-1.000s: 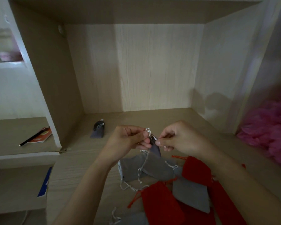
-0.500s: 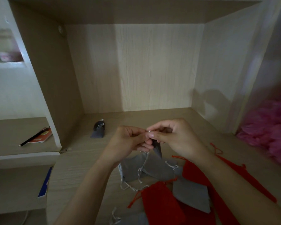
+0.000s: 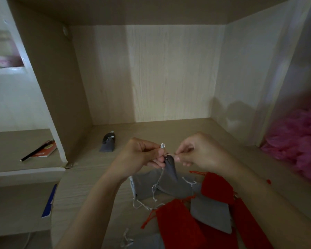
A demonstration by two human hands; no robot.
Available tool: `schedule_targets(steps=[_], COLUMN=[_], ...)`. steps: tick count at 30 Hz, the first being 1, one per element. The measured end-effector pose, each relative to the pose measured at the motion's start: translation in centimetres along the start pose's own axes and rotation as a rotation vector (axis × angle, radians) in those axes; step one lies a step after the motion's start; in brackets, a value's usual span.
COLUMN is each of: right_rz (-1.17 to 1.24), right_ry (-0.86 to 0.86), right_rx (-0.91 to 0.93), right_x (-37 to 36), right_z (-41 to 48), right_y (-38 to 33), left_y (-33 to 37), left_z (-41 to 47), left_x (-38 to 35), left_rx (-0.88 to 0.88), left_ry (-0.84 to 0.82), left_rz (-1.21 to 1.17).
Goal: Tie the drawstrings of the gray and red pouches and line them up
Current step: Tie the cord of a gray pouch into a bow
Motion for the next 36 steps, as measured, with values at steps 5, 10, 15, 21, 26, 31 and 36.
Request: schedule_targets(steps=[5,10,15,21,26,31,36], right_rz=[0.323,0.494,0.747,0.629,0.523,0.184,0.125], right_ry=[-0.114,0.025,0.113,0.054,0.079,0.022,0.006], right_rx=[0.008,0.069,-0.041,0.059,0.168,0.367,0.322], right_x=[-1.6,-2.4,-2.0,-2.8,-2.2,-1.3,-1.2], right_z=[-0.1,0.2,0.3,0.2,0.2,0.3,0.1], right_y=[-0.8,-1.2,-0.5,-1.3,-1.9,-3.1,-3.4], left_y=[-0.6,-0.8,-0.4,-1.0,-1.2,-1.4,-1.4], left_z=[0.2,-0.1,-0.6,-0.4,-0.5,-0.1,-0.1], left_x=[-0.7,0.0,0.5,0.3,0.1,0.3,0.1], left_rx=[0.044,0.076,0.084,0.118,0.123,0.130,0.117], left_ry=[-0.061,-0.126,-0.216,-0.244,-0.269,-0.247,-0.234], left_rz=[0.087,0.043,-0.201,-0.068,-0.033,-0.061,0.025])
Point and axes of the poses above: each hand's wrist, its own z-axis towards the middle knuckle, its own x-axis out of the back of the hand, y = z × x, the point moved 8 cm from there along z, towards the middle knuckle, and after that the axes turned 15 degrees about x, right-handed, at the moved point
